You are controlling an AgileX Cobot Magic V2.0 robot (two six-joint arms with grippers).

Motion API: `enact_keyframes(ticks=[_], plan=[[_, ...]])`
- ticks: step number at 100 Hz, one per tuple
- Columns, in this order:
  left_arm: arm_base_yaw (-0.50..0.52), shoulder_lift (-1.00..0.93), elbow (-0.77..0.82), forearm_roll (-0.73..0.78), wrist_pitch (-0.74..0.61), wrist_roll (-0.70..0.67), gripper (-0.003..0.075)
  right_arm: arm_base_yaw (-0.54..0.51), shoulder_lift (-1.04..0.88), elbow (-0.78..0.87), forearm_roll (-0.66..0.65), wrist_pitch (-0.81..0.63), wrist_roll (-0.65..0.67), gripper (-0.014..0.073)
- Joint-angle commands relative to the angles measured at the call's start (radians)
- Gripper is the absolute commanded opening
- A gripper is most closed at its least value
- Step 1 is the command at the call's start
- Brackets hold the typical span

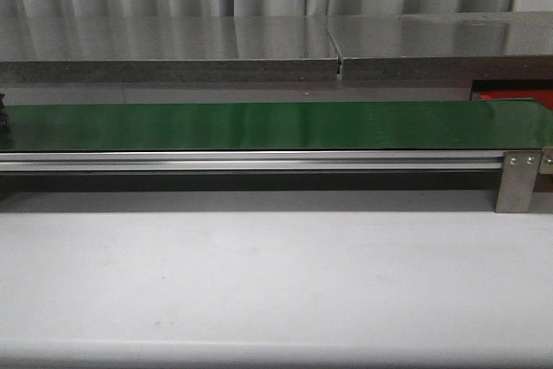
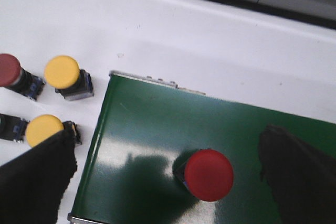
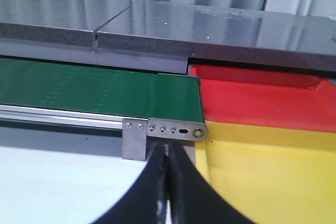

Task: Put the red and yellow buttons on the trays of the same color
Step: 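Place the red button on the conveyor belt and release, then grasp a yellow button from the table with the left gripper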

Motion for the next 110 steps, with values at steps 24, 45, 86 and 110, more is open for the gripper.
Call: enact_keyframes(ticks=[24,45,86,110], plan=[[0.034,-0.273,0.203,0.116,-0.119,-0.069,0.0658,-0.001,-0.016,-0.018,-0.015,-0.078,-0.004,-0.0118],[0.174,-0.382,0.4,0.135,-0.18,-0.088,0.0658,-0.001,-0.016,-0.018,-0.015,-0.078,-0.004,-0.0118],[0.438,-0.317,0.555,0.129,-0.319,-0.136,0.0658,-0.001,-0.016,-0.018,-0.015,-0.078,-0.004,-0.0118],[0.476,-0.196,0.555,0.174,-0.366,-0.17,0.0658,-0.001,-0.016,-0.018,-0.015,-0.078,-0.004,-0.0118]])
